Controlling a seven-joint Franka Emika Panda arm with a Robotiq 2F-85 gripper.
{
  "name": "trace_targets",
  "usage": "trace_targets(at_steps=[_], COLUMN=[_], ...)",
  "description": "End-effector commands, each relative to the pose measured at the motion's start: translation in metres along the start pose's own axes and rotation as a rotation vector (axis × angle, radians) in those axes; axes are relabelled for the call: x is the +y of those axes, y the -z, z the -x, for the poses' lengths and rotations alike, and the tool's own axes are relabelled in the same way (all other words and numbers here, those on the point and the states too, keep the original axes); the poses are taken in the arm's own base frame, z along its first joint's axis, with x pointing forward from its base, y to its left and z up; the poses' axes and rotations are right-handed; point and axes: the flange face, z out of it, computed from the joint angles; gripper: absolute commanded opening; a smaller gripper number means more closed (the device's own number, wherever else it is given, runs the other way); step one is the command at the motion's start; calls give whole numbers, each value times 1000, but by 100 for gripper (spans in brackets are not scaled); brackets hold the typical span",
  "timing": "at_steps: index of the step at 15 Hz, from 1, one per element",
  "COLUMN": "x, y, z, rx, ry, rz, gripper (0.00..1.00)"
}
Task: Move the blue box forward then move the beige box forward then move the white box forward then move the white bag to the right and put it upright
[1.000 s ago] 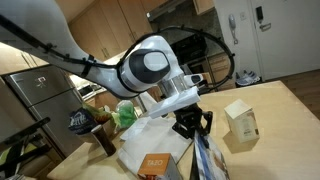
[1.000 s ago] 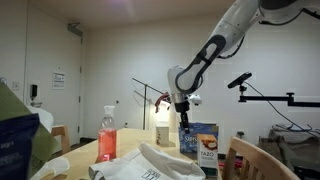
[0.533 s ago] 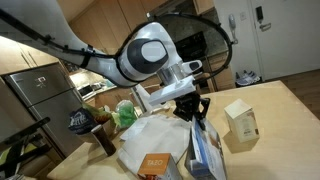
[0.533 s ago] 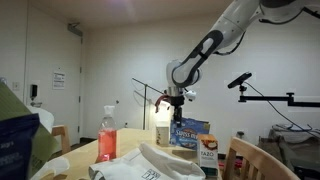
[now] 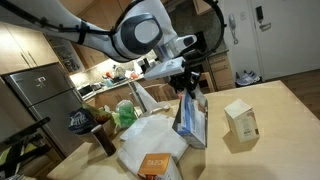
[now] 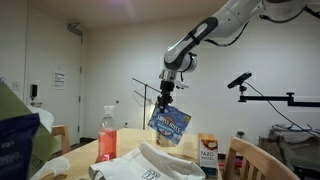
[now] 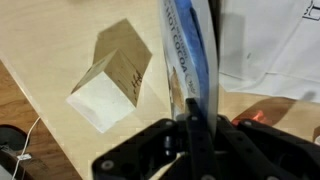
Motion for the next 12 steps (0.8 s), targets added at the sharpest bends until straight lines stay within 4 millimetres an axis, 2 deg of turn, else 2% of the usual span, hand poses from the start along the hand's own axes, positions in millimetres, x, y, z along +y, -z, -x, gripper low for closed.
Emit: trace_targets(at_steps=[1, 5, 6, 12], x=[0, 3, 5, 14], y=[1, 1, -1, -16], z=[-1, 0, -2, -34], rx=[2, 1, -1, -6], ry=[-2, -7, -6, 21], rz=[-3, -3, -2, 69], gripper=[4, 4, 1, 1])
